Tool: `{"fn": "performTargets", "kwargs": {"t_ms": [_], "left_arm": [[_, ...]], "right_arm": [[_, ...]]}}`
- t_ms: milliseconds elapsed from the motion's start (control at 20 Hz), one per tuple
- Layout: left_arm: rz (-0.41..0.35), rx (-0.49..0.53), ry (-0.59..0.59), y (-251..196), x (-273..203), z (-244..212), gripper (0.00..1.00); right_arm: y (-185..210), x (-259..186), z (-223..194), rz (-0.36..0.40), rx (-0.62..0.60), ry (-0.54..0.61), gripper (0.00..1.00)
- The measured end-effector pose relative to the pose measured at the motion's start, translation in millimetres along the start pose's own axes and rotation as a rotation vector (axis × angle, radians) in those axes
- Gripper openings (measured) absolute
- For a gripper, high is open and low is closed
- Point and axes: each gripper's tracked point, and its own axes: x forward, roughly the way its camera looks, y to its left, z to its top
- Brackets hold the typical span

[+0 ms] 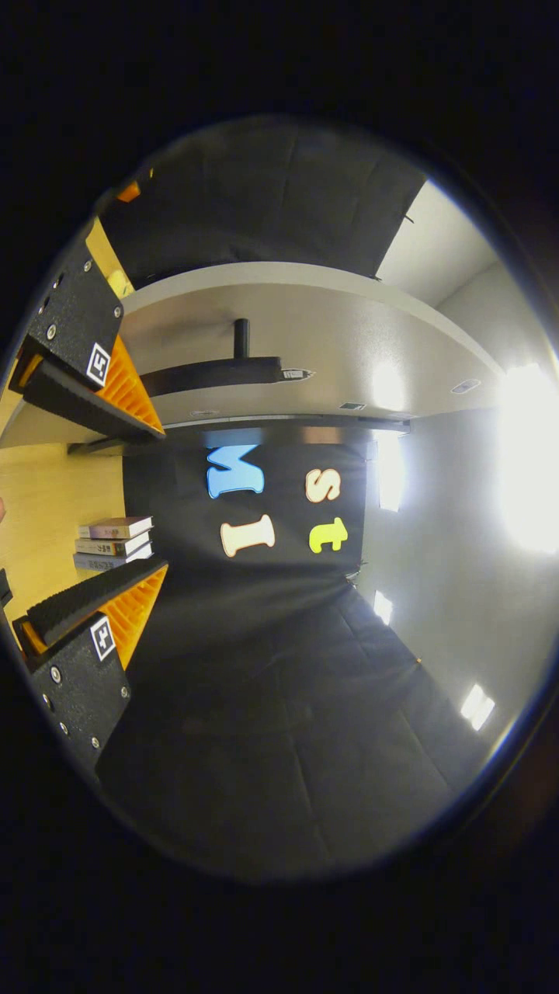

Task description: Open the cabinet door with the right hand, grasp the bottle in the cabinet with the left hand and place it on the coaster, then close the cabinet door with the right hand.

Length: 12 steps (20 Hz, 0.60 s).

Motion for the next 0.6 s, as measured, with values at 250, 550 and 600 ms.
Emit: {"fn": "performTargets", "kwargs": {"t_ms": [250,550,600], "left_arm": [[-0.035,-0.017,-0.006,15,22,-2,0.78],[-0.069,-0.011,-0.017,35,33,-3,0.78],[-0.070,-0.008,-0.018,40,33,-4,0.78]], "right_arm": [[16,-13,5,-0.028,0.015,0.002,0.92],[62,-25,4,-0.007,0.005,-0.011,0.91],[71,-26,4,0.001,0.005,-0.012,0.91]]}}
